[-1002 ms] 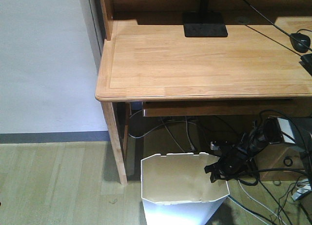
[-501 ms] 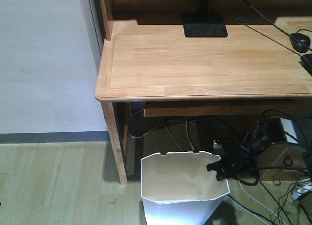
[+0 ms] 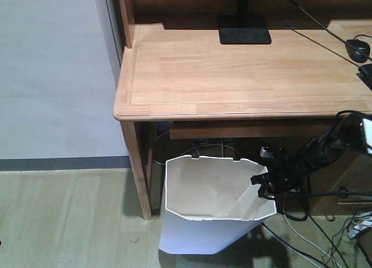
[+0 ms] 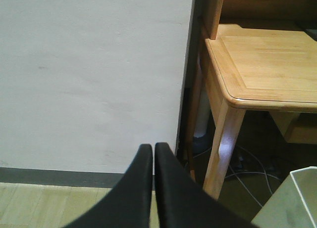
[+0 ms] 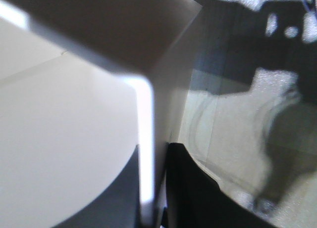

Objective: Move trash bin to bedside with robot
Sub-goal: 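Close the right gripper on the bin rim and lift it slightly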

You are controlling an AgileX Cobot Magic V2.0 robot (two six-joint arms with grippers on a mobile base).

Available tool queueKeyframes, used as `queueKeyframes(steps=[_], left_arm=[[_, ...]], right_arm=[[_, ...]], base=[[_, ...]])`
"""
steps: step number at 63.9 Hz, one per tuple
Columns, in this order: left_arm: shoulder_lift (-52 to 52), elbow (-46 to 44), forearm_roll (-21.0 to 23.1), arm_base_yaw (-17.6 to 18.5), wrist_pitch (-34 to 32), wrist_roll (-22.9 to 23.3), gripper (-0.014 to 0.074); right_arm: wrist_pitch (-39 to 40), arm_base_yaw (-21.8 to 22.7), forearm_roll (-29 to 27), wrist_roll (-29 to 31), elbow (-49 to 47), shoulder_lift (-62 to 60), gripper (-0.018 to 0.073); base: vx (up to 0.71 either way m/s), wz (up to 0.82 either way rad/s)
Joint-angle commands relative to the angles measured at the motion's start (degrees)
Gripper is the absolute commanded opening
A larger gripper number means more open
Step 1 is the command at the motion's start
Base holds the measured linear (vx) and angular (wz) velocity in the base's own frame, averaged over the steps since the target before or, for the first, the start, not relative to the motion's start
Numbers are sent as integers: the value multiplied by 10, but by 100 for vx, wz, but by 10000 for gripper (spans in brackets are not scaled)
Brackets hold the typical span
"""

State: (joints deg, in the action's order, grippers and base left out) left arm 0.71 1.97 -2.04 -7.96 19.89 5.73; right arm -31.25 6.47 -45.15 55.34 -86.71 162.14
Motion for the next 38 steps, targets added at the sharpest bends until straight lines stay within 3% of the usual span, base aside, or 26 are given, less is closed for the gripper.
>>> queueKeyframes(steps=[1, 18, 38], left_arm=[[8, 2, 1, 2, -38, 2, -6], [8, 2, 1, 2, -38, 2, -6], [8, 2, 1, 2, -38, 2, -6]], right_arm=[[-44, 2, -42, 51, 53, -96, -5], [-18, 4, -42, 95, 187, -227, -5], [-44, 4, -41, 97, 250, -327, -5]], base=[[0, 0], [0, 0], [0, 0]])
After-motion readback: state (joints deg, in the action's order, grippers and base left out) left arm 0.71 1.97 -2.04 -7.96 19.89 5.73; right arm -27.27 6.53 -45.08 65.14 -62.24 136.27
